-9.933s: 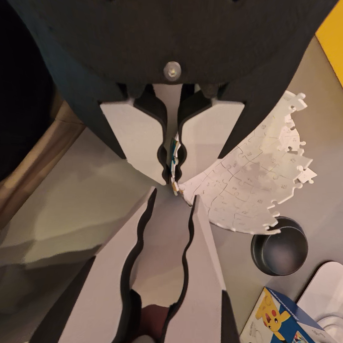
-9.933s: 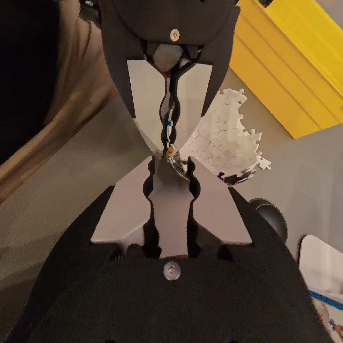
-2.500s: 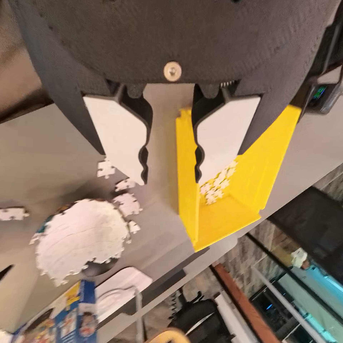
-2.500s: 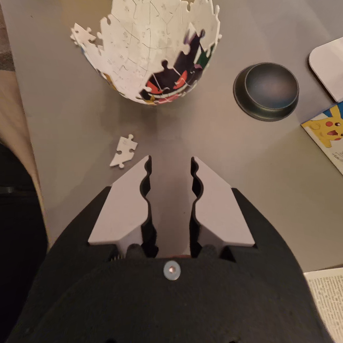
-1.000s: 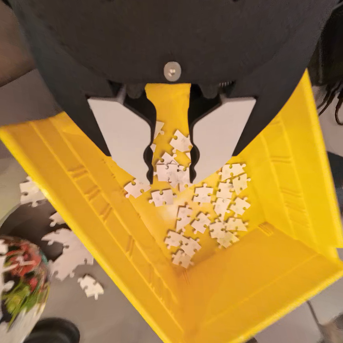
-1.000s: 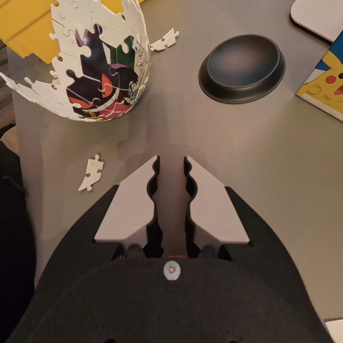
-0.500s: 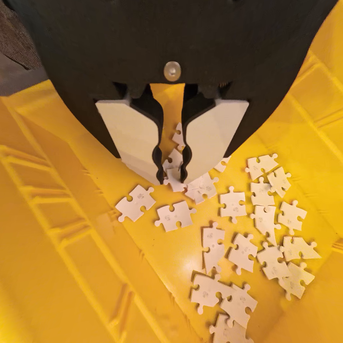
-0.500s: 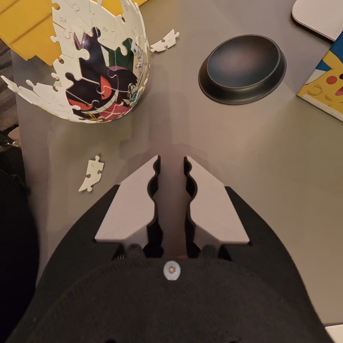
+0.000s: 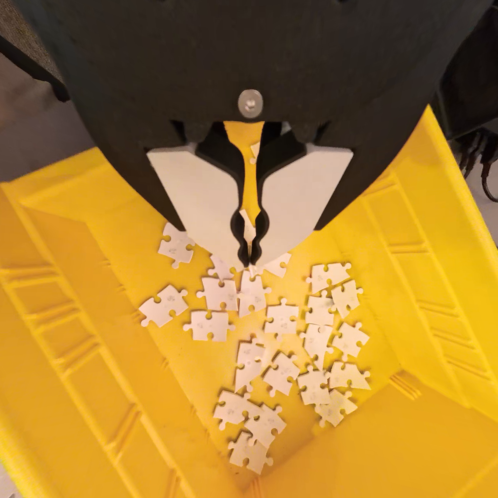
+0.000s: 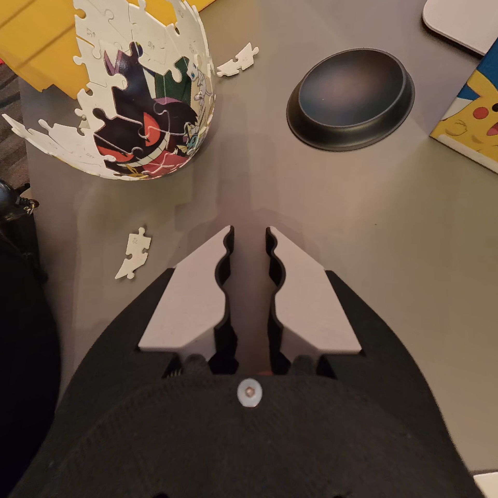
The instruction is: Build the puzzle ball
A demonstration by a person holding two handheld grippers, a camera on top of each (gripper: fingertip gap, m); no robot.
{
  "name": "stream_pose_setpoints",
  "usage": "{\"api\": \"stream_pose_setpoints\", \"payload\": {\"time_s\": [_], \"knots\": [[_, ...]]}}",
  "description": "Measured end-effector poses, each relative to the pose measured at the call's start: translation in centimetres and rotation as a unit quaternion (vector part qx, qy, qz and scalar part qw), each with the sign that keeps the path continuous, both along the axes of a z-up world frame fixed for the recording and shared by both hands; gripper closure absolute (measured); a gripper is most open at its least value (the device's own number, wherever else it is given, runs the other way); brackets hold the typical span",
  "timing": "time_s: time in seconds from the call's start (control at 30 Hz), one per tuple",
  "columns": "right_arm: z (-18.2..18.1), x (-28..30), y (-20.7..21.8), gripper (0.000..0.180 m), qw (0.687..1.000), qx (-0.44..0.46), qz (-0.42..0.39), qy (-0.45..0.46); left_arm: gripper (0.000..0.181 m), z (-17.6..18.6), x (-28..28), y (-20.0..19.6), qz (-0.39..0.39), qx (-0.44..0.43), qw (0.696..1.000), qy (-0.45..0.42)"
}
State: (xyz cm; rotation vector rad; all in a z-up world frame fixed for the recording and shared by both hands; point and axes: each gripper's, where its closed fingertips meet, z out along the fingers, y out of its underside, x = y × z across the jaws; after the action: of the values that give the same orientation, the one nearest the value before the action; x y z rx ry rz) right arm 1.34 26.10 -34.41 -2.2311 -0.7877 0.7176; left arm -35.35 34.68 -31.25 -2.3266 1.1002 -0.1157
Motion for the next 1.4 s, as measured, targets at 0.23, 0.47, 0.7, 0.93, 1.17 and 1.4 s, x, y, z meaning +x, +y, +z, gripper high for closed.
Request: {"api": "stream_pose_setpoints", "payload": {"time_s": [0.23,0.47,0.7,0.93,1.17,1.4], "knots": [[0.0,0.0,0.0,0.158,1.000,0.000,-0.001,0.000,0.177,-0.5,-0.9,-1.3,-0.004,-0.027,1.000,0.001],[0.0,0.0,0.0,0.158,1.000,0.000,0.001,0.001,0.163,-0.9,-1.9,-2.4,0.000,-0.049,0.999,0.014],[0.0,0.0,0.0,0.158,1.000,0.000,0.002,0.001,0.165,0.8,-3.6,-2.8,0.034,-0.017,0.999,-0.004],[0.0,0.0,0.0,0.158,1.000,0.002,0.003,-0.002,0.165,2.9,-4.4,-3.3,0.041,0.038,0.998,-0.013],[0.0,0.0,-0.1,0.158,1.000,0.004,0.003,-0.003,0.162,3.0,-5.1,-4.0,0.047,0.042,0.998,-0.004],[0.0,0.0,0.0,0.158,1.000,0.004,0.003,-0.004,0.162,6.2,-7.4,-4.1,0.061,0.079,0.995,-0.008]]}}
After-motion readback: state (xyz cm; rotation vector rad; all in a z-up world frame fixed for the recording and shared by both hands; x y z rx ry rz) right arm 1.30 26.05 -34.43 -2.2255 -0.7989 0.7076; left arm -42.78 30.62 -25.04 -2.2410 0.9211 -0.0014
